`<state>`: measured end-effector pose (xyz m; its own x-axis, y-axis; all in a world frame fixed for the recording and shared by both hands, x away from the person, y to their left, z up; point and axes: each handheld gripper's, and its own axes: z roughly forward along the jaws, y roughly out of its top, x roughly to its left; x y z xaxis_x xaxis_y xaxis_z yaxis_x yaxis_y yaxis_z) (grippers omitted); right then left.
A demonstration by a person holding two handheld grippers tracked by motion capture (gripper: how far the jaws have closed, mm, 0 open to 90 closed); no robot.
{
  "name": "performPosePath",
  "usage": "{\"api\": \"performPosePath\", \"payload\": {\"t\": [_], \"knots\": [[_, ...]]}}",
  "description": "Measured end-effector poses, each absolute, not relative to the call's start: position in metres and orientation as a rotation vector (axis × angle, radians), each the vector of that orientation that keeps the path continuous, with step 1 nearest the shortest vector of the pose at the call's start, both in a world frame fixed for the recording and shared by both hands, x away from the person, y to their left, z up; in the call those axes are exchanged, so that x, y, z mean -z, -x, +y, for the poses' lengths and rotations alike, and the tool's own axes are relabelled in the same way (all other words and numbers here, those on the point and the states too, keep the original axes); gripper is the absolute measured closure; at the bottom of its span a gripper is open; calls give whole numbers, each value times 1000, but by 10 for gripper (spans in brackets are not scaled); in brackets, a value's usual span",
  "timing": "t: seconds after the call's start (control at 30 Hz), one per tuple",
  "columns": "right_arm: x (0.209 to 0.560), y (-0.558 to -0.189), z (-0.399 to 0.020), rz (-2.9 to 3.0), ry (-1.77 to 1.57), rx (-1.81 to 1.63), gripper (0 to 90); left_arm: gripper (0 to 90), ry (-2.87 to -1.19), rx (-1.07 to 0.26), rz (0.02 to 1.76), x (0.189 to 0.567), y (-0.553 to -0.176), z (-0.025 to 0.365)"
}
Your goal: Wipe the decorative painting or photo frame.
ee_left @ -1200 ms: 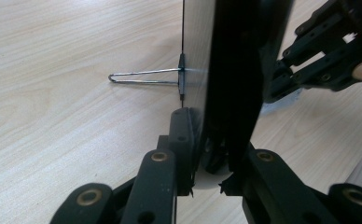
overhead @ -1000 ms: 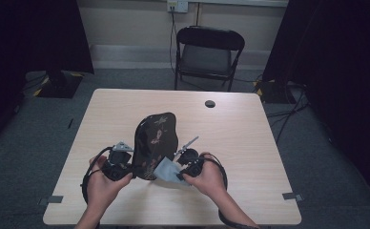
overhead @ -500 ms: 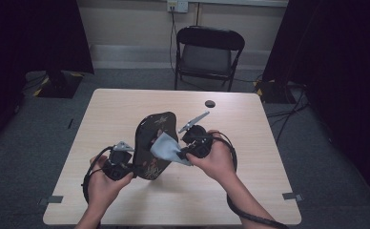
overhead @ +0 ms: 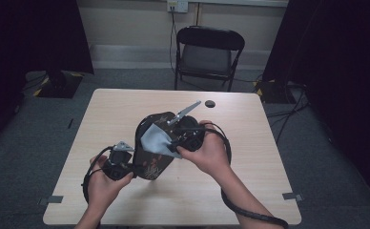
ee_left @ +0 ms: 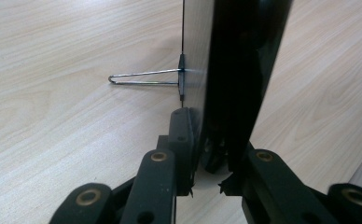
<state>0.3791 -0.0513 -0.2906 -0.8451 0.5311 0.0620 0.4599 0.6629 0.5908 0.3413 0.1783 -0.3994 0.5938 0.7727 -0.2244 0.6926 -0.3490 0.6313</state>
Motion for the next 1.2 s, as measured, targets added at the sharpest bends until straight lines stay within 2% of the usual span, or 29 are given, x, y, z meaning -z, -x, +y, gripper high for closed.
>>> {"api": "performPosePath", "payload": {"t": [1.2], "knots": [[438,-384,-59,2901,-1026,-767,824,789,-2107,-149,1166,400,-342,179]]}}
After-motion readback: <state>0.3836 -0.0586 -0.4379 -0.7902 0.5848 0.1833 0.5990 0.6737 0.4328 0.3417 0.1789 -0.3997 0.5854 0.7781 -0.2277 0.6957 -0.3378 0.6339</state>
